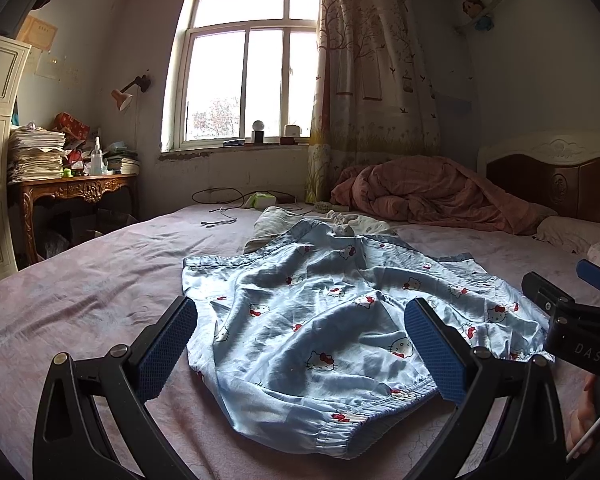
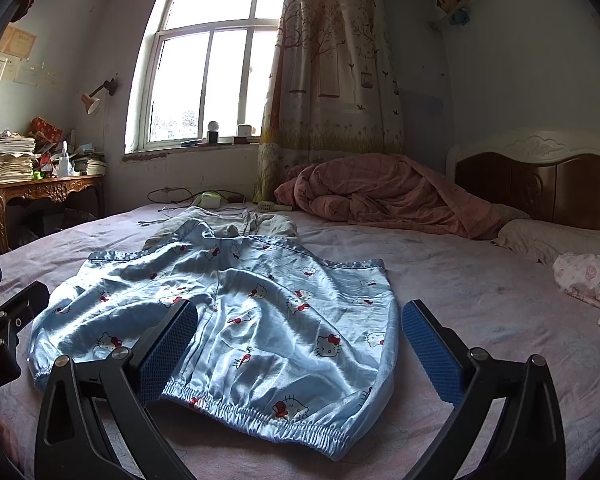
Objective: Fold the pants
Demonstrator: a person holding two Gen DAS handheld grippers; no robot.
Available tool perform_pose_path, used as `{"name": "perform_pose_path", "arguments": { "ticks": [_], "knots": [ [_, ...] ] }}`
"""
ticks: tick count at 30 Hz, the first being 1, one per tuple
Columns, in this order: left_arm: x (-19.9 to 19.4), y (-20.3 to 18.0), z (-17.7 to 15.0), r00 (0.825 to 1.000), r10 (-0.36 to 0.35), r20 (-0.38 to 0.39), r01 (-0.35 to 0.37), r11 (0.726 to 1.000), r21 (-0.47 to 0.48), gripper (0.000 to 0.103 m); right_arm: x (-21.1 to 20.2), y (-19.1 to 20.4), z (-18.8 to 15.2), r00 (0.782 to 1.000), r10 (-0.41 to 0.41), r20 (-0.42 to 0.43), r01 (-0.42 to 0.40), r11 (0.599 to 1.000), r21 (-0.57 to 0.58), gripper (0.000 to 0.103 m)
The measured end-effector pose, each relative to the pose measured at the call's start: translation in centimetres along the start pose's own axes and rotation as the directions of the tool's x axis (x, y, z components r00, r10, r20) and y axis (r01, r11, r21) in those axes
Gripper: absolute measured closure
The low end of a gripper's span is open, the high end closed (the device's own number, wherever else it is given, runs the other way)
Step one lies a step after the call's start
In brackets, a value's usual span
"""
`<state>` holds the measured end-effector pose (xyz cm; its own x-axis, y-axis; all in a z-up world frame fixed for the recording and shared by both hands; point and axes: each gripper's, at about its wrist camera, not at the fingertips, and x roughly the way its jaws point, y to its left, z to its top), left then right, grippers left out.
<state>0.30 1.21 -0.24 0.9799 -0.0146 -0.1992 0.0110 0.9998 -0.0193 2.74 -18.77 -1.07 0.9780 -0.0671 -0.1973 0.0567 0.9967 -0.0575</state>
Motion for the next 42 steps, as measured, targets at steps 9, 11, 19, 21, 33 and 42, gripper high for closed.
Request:
{"name": "perform_pose_path", "arguments": {
  "ticks": [9,11,19,21,33,42],
  "knots": [
    [0.12,0.37,-0.11,1.0,-0.004,-0.01,0.004,1.0,-0.017,0.0,0.13,-0.1,-0.01,1.0,0.002,-0.009,-0.002,1.0,0.003,0.0],
    [0.19,0.46,-0.1,1.0,-0.004,-0.015,0.004,1.0,-0.021,0.0,0.15,-0.13,-0.02,1.0,0.002,-0.01,-0.002,1.0,0.003,0.0],
    [0.14,0.65,-0.05,1.0,0.003,-0.018,-0.003,1.0,-0.029,0.0,0.12,-0.23,-0.1,1.0,0.003,-0.014,-0.003,1.0,0.006,0.0],
    [0.11,0.69,-0.07,1.0,0.002,-0.02,-0.003,1.0,-0.03,0.0,0.23,-0.3,-0.18,1.0,0.004,-0.018,-0.004,1.0,0.008,0.0],
    [0.06,0.49,-0.2,1.0,0.0,-0.025,-0.001,0.999,-0.036,0.0,0.12,-0.24,-0.15,1.0,0.005,-0.019,-0.004,1.0,0.012,0.0],
    [0.1,0.54,-0.17,1.0,-0.001,-0.026,0.0,0.999,-0.038,0.0,0.41,-0.27,-0.14,1.0,0.005,-0.024,-0.005,1.0,0.014,0.0]
  ]
}}
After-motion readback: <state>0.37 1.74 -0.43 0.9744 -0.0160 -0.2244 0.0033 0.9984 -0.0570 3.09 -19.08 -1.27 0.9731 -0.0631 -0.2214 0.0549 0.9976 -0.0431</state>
